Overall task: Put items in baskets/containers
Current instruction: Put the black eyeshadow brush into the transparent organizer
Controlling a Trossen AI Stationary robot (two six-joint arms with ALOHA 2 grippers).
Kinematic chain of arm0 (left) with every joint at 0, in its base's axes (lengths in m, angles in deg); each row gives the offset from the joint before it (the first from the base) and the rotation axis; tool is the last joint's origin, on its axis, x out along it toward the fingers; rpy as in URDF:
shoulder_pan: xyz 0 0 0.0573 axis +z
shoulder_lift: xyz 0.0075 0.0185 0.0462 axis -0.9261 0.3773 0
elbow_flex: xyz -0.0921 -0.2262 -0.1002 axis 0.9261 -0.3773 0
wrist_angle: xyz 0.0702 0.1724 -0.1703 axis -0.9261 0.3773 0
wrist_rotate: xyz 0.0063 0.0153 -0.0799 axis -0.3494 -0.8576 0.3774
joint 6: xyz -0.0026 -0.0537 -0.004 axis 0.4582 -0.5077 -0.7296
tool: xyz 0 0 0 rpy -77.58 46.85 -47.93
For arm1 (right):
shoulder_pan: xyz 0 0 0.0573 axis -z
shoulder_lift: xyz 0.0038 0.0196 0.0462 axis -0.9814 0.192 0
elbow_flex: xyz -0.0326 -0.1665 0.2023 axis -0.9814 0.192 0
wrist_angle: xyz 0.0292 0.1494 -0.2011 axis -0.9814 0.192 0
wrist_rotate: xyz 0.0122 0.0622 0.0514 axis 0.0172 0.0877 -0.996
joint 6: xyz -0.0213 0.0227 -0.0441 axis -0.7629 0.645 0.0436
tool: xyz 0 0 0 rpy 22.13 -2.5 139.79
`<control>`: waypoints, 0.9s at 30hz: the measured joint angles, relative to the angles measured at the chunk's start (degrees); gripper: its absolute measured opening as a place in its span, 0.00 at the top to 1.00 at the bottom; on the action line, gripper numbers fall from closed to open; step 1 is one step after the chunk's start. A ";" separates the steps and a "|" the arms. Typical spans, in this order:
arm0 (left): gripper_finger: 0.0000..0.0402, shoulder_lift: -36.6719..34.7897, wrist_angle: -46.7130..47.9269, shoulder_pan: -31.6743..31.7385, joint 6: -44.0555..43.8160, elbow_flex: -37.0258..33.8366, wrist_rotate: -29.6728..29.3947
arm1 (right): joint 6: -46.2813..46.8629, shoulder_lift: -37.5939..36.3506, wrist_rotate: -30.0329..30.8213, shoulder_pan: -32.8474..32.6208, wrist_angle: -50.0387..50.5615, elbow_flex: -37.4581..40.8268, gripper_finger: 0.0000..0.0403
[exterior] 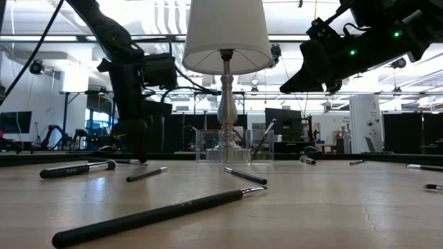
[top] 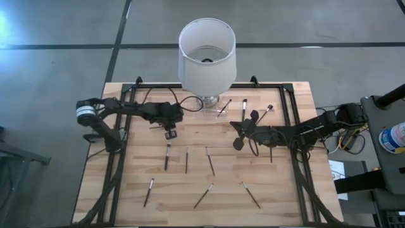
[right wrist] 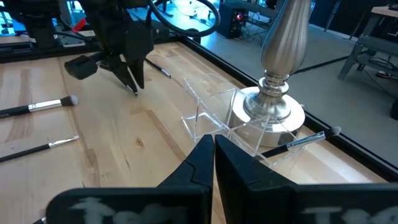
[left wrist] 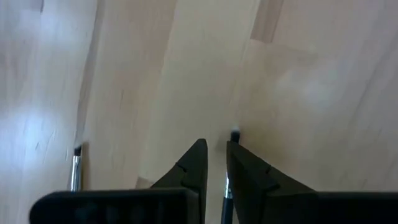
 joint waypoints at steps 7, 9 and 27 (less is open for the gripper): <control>0.86 -0.97 0.05 0.13 0.07 -0.34 1.03 | 0.00 0.00 -0.02 0.00 -0.01 -0.02 0.98; 0.86 -1.43 0.05 0.09 0.11 -0.34 1.11 | 0.00 0.00 -0.02 0.00 0.00 0.00 0.98; 0.86 -4.03 5.35 -4.40 8.82 -3.74 3.16 | 0.01 0.00 -0.17 0.00 0.00 -0.01 0.98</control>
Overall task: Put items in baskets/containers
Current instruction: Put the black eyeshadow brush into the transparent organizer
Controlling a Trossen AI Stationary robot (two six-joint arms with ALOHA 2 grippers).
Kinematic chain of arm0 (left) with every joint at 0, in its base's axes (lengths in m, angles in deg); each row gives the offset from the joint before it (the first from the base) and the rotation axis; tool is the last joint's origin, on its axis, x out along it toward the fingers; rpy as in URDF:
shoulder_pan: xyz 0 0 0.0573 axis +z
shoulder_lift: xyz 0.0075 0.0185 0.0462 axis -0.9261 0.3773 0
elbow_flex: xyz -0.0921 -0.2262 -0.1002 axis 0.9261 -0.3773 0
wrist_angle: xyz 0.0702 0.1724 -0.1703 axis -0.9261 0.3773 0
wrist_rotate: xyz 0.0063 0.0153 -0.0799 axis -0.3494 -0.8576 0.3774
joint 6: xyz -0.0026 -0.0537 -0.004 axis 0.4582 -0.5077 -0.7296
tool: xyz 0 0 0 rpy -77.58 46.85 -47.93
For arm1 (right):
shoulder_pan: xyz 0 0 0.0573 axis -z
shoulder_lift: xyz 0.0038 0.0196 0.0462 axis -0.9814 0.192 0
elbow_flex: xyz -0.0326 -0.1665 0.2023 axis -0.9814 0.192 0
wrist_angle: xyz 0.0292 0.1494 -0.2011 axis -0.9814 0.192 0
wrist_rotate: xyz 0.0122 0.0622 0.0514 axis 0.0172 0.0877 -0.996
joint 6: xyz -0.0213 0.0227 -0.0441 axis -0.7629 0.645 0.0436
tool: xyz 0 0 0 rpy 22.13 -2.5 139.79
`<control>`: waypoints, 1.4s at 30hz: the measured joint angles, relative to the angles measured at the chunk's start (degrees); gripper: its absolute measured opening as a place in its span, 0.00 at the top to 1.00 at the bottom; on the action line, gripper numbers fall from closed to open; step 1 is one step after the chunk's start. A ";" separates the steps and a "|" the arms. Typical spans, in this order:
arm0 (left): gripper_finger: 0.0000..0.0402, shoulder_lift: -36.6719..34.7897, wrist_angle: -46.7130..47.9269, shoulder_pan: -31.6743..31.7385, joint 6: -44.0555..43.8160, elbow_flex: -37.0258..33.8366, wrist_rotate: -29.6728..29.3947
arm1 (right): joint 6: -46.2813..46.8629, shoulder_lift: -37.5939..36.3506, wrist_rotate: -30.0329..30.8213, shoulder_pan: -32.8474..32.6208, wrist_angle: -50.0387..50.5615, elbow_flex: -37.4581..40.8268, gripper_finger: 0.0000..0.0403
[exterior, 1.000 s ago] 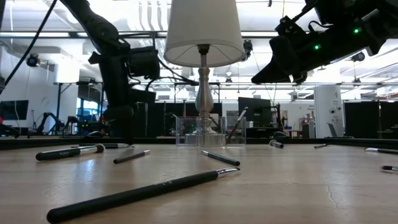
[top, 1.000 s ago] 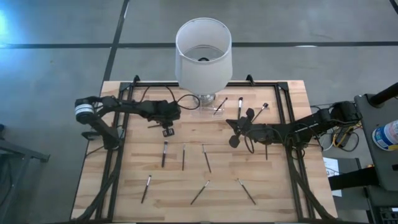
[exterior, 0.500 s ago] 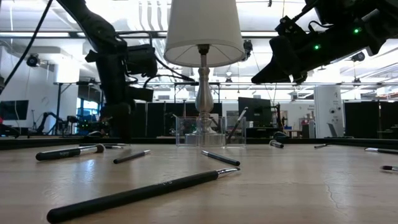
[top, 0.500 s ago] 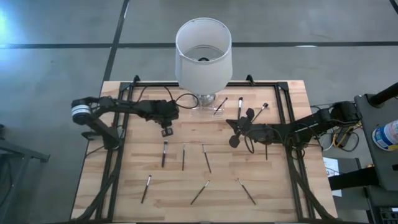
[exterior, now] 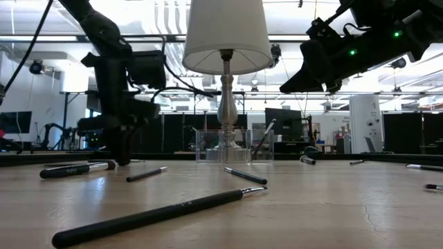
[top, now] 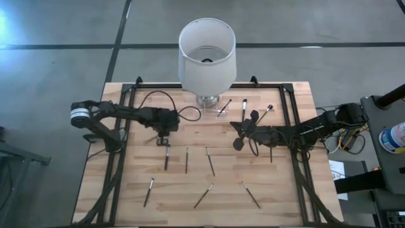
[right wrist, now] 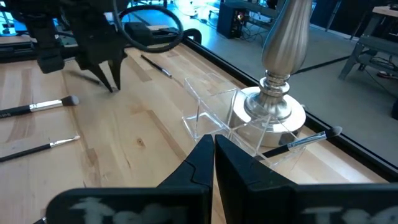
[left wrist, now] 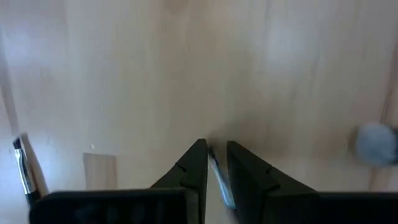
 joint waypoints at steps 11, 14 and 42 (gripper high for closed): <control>0.86 -4.47 3.50 -2.08 -10.29 0.06 -0.38 | 0.04 0.00 0.00 0.00 0.00 0.01 0.98; 0.86 -5.66 7.55 -1.85 -23.88 -0.11 -1.11 | 0.16 0.00 0.00 0.00 0.00 0.01 0.98; 0.86 -11.50 -6.94 -2.58 -56.95 -10.09 -0.05 | 0.12 0.00 -0.97 -0.11 -0.13 0.01 0.98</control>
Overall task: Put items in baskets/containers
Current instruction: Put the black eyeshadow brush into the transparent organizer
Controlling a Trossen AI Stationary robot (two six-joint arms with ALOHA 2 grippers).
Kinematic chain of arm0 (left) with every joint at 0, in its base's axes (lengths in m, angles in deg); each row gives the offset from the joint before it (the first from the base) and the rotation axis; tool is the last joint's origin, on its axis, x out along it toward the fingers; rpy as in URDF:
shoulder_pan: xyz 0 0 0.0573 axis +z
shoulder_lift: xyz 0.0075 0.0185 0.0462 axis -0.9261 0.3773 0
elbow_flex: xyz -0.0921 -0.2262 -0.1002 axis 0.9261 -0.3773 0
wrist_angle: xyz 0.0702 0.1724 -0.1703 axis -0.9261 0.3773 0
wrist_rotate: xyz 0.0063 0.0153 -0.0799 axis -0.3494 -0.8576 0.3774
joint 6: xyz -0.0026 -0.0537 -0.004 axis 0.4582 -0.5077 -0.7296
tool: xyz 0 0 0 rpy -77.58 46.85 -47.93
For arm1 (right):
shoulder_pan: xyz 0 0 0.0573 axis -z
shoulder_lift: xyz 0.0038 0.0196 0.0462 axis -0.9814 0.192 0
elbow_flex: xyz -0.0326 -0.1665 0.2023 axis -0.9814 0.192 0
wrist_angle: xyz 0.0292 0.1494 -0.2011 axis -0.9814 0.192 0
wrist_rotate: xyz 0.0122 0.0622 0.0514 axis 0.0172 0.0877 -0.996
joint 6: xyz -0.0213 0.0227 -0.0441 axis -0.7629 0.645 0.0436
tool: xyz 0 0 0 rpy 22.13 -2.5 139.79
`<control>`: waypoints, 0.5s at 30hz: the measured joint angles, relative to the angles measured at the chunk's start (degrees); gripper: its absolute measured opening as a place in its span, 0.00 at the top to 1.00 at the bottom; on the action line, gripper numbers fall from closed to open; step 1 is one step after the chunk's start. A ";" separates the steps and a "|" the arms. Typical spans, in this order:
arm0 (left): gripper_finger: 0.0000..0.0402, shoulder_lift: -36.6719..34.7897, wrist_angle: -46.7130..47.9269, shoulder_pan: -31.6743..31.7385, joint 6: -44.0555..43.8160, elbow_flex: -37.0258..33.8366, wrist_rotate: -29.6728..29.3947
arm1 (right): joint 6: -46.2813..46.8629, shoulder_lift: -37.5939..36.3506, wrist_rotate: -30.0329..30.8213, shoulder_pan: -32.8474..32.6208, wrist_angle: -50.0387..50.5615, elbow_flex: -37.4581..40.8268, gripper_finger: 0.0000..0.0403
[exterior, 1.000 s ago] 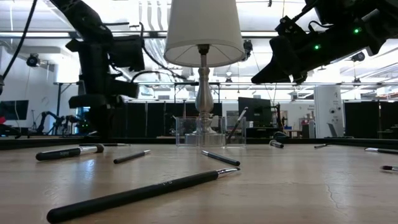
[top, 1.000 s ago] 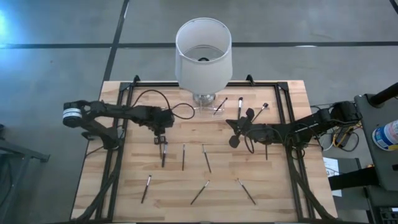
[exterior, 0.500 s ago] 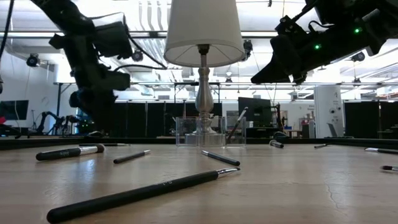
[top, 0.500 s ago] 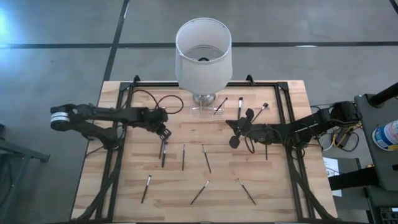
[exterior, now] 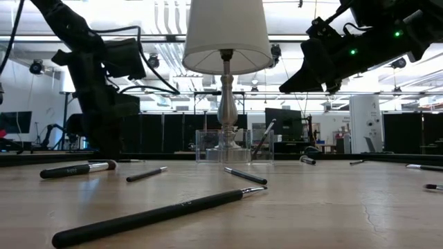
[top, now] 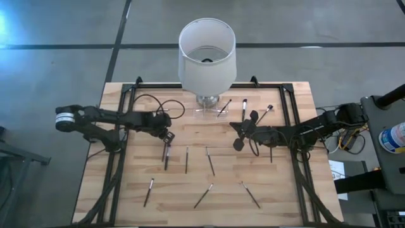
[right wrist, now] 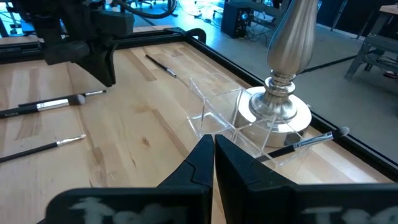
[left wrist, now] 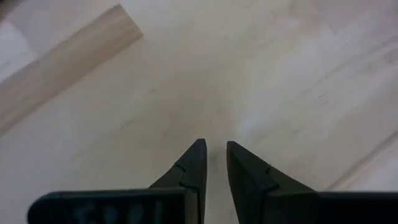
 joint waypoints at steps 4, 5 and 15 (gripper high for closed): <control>0.86 0.00 -1.18 -0.60 -0.61 -0.19 0.80 | 0.00 0.00 -0.03 0.00 0.00 0.00 0.98; 0.86 0.00 -1.47 -0.78 -0.76 -0.19 1.12 | -0.02 0.00 -0.03 0.00 0.00 0.00 0.98; 0.86 0.00 -2.01 -3.01 -2.70 -0.19 1.42 | -0.09 0.00 -0.03 0.00 0.00 0.00 0.98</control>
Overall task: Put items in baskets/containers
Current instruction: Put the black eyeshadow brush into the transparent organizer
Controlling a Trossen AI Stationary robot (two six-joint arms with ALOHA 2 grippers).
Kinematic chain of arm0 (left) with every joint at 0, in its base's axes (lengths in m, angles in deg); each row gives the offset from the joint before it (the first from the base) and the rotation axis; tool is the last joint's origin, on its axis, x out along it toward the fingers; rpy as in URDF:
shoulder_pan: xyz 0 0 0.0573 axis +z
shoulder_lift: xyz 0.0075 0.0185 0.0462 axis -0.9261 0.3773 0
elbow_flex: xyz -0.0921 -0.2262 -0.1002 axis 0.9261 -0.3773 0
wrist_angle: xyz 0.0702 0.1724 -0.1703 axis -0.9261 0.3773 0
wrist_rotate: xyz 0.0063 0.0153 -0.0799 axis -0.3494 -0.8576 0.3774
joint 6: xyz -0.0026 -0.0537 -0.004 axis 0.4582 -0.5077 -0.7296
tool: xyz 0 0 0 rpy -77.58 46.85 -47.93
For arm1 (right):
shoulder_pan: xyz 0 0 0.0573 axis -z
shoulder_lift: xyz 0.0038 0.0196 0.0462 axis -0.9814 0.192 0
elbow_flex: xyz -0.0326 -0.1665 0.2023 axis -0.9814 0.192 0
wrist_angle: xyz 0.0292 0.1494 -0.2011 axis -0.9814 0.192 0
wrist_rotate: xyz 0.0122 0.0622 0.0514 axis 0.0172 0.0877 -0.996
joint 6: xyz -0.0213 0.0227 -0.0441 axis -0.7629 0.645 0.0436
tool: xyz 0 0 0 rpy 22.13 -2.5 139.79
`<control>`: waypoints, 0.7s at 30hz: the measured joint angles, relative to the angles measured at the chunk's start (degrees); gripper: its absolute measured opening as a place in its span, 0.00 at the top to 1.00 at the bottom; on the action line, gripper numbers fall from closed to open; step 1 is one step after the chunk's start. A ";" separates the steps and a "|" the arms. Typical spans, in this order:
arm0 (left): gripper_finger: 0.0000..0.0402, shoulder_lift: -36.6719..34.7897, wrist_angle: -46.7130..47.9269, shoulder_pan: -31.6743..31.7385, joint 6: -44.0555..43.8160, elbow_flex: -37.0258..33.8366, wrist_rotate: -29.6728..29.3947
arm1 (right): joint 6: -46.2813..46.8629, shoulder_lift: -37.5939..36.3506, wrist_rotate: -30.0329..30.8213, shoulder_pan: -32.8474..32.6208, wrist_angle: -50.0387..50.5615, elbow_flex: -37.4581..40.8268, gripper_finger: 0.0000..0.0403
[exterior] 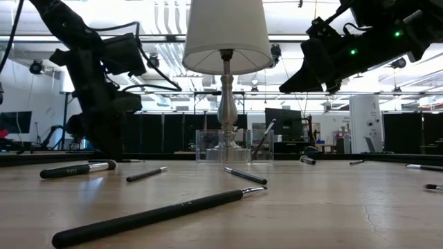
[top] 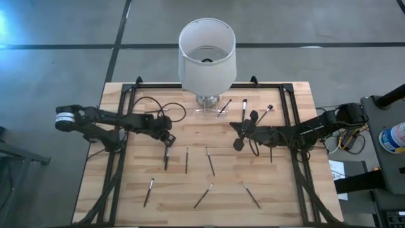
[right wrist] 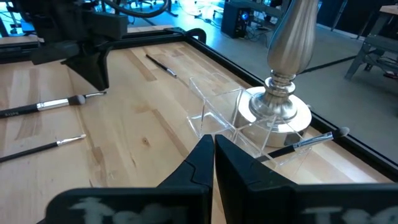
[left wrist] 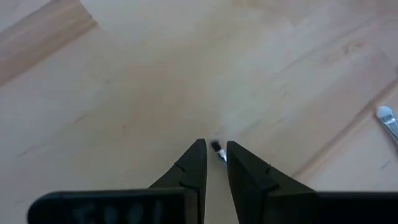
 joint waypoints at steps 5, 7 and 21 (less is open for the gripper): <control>0.86 0.15 -1.15 -0.19 0.00 0.00 -0.06 | 0.16 0.00 0.00 0.00 0.01 0.00 0.98; 0.86 0.52 -1.19 -0.17 0.00 0.00 -0.17 | 0.16 0.00 0.00 0.00 0.00 0.00 0.98; 0.86 0.89 0.56 -0.19 0.00 -0.11 -2.75 | 0.22 0.00 0.00 0.00 0.02 0.00 0.98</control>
